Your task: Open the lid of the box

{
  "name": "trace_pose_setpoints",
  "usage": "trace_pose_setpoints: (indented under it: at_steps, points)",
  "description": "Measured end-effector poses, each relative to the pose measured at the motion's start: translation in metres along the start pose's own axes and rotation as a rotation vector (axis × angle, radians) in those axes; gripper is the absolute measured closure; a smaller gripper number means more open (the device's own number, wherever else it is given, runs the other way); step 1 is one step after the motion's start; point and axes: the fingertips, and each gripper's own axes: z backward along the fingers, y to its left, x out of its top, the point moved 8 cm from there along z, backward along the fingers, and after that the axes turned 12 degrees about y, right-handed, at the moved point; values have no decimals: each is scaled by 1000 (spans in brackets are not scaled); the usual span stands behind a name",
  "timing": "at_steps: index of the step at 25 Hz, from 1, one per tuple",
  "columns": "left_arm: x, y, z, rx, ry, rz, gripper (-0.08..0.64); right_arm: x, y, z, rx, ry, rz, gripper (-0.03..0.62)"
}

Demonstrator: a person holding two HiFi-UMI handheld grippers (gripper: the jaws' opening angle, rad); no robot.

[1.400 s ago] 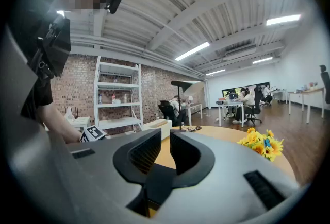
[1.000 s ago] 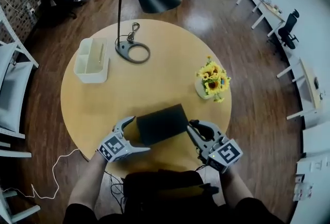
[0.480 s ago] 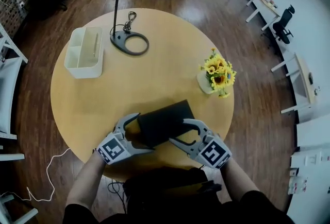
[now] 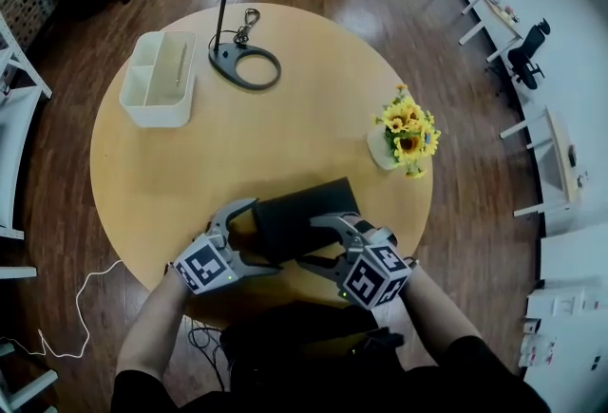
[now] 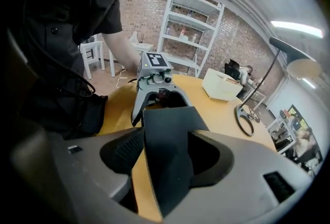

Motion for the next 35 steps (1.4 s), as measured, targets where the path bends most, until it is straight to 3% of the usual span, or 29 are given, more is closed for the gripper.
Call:
trace_pose_setpoints:
  at_steps: [7, 10, 21, 24, 30, 31, 32, 34, 35]
  points:
    - [2, -1, 1, 4, 2, 17, -52, 7, 2, 0, -45, 47, 242, 282]
    - [3, -1, 2, 7, 0, 28, -51, 10, 2, 2, -61, 59, 283, 282]
    - [2, -5, -1, 12, 26, 7, -8, 3, -2, 8, -49, 86, 257, 284]
    - [1, -9, -7, 44, 21, 15, -54, 3, 2, 5, -43, 97, 264, 284]
    - [1, -11, -10, 74, 14, 16, -54, 9, -2, 7, -34, 84, 229, 286]
    - [0, -11, -10, 73, 13, 16, -54, 12, -6, 11, -61, 57, 211, 343]
    - [-1, -11, -10, 72, 12, 17, -54, 15, -11, 15, -86, 31, 193, 449]
    - [0, -11, -10, 72, 14, 18, -54, 19, -16, 19, -57, 26, 175, 448]
    - [-1, -11, -10, 72, 14, 17, -54, 20, -16, 18, -5, 49, 177, 388]
